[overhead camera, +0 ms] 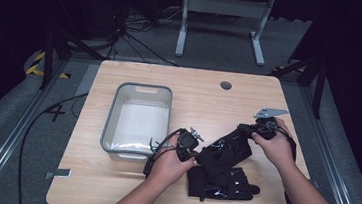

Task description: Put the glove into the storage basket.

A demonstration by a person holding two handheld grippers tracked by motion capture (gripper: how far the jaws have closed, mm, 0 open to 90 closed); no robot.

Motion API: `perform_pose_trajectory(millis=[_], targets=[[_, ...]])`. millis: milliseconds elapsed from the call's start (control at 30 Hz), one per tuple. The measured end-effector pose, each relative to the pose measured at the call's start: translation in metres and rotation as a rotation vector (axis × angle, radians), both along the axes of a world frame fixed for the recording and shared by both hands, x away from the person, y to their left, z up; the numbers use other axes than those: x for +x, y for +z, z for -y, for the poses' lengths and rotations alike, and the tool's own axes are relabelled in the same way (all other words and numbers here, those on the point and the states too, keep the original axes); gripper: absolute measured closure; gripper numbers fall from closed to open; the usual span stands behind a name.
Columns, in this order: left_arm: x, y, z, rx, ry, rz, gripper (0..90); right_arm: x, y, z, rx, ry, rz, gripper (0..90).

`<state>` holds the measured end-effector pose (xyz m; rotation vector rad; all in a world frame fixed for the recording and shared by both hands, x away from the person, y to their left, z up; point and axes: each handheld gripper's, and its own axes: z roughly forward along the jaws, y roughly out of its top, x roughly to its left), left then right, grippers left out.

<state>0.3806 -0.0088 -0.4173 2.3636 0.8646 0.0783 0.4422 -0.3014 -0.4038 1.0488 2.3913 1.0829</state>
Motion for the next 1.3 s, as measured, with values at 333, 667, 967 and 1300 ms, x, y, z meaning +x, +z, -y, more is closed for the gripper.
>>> perform_pose_trajectory(millis=[333,667,967,1300], targets=[[0.006,0.014,-0.019,0.054,0.079,0.116,86.9,-0.034,0.015,0.010,0.140,0.044,0.048,83.9],[-0.015,0.013,-0.022,0.020,0.019,0.157,86.5,-0.066,0.013,0.016,0.154,0.075,0.076,85.3],[-0.052,0.019,-0.021,0.034,-0.080,0.171,85.0,-0.114,0.013,0.027,0.168,0.122,0.094,85.2],[-0.077,0.013,-0.037,0.001,-0.152,-0.046,67.2,-0.158,-0.009,0.035,0.109,0.172,-0.103,80.5]])
